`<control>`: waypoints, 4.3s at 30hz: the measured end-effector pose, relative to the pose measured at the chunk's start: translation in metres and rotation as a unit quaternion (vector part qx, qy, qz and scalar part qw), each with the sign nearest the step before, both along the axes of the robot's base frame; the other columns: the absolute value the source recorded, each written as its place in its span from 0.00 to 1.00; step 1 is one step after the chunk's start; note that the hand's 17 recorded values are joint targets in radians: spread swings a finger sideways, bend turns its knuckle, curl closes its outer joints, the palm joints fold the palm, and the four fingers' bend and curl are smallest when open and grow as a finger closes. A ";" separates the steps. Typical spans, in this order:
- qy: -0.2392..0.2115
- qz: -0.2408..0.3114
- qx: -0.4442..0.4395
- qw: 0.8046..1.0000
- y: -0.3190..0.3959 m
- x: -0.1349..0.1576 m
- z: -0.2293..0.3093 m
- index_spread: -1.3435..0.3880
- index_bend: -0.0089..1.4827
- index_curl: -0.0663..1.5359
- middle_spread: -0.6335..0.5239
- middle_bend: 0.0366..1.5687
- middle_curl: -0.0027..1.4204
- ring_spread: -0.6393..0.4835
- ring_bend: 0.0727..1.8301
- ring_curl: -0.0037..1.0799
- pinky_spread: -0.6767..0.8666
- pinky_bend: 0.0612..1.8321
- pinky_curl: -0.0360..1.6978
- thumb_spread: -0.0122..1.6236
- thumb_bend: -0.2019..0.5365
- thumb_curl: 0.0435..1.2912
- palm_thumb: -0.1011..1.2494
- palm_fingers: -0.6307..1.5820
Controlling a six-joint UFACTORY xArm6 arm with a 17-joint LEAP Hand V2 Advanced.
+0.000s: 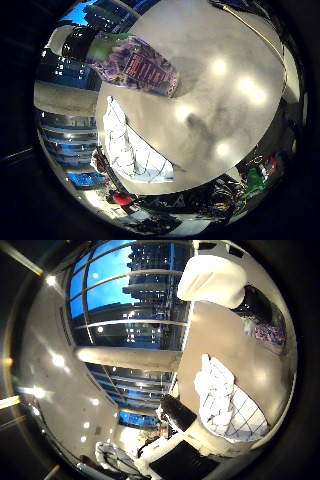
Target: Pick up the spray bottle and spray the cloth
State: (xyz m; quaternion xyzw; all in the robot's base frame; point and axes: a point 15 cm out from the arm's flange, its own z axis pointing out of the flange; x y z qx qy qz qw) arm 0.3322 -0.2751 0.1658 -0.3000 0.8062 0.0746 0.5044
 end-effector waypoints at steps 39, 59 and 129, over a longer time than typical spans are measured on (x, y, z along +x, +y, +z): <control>0.020 0.015 0.010 1.000 -0.025 0.028 -0.050 0.68 0.10 0.20 0.67 0.12 0.25 0.74 0.15 0.24 0.69 0.20 0.20 0.65 0.24 0.20 0.49 0.30; 0.015 0.033 0.012 0.999 -0.022 0.064 -0.057 0.68 0.11 0.20 0.57 0.21 0.27 0.64 0.26 0.27 0.64 0.22 0.19 0.63 0.25 0.21 0.51 0.44; 0.043 0.377 -0.337 0.861 0.205 0.126 0.157 0.61 0.70 0.70 0.42 0.86 0.61 0.33 0.71 0.85 0.32 0.54 0.92 0.52 0.25 0.58 0.86 0.77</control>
